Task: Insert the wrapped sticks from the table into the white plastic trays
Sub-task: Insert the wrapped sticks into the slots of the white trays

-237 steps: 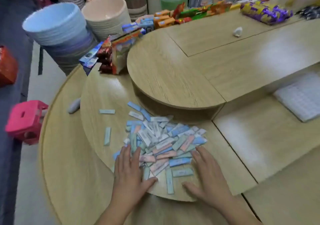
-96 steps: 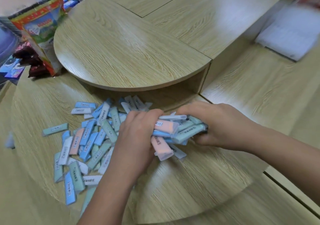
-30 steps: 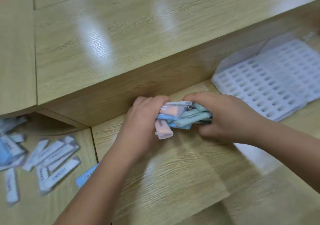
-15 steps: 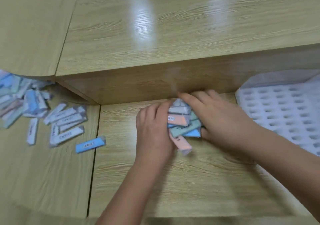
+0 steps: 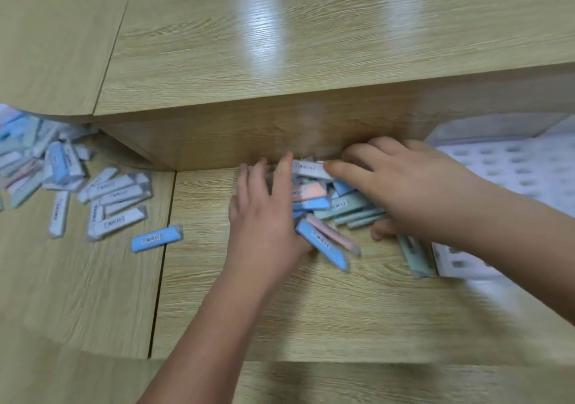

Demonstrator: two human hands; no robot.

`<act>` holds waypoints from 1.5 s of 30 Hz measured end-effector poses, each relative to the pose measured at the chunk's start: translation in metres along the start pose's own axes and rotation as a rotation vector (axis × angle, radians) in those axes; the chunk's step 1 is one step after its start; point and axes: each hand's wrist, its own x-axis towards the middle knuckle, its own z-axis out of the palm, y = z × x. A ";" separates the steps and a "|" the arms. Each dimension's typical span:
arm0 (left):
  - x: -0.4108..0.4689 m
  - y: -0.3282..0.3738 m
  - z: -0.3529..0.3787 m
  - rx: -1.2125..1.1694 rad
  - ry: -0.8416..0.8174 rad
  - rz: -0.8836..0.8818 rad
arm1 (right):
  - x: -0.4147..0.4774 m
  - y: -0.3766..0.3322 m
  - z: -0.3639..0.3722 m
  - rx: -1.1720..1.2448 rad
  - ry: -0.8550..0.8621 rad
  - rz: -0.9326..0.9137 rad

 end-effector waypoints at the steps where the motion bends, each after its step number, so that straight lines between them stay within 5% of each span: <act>1: 0.000 0.000 0.000 0.003 -0.012 -0.002 | -0.003 0.001 -0.001 -0.003 -0.003 0.000; 6: -0.004 0.000 -0.001 0.055 -0.017 -0.008 | -0.020 -0.002 -0.008 0.017 0.028 0.059; 12: -0.016 -0.008 -0.005 -0.118 0.008 0.013 | -0.048 -0.029 0.010 0.134 0.395 0.089; 19: -0.047 -0.025 0.000 -0.194 0.045 0.078 | -0.089 -0.081 0.033 0.290 0.513 0.244; 29: -0.086 -0.044 0.006 0.004 0.225 0.016 | -0.113 -0.138 0.052 0.416 0.287 0.534; 33: -0.135 -0.039 0.024 -0.125 0.465 0.248 | -0.113 -0.146 0.055 0.461 0.317 0.595; 36: -0.195 -0.040 0.060 -0.205 0.206 0.425 | -0.114 -0.143 0.054 0.521 0.309 0.613; 41: -0.260 -0.067 0.110 -0.134 -0.396 0.270 | -0.116 -0.143 0.062 0.556 0.326 0.601; 45: -0.282 -0.087 0.137 -0.044 -0.605 0.284 | -0.116 -0.145 0.067 0.559 0.375 0.607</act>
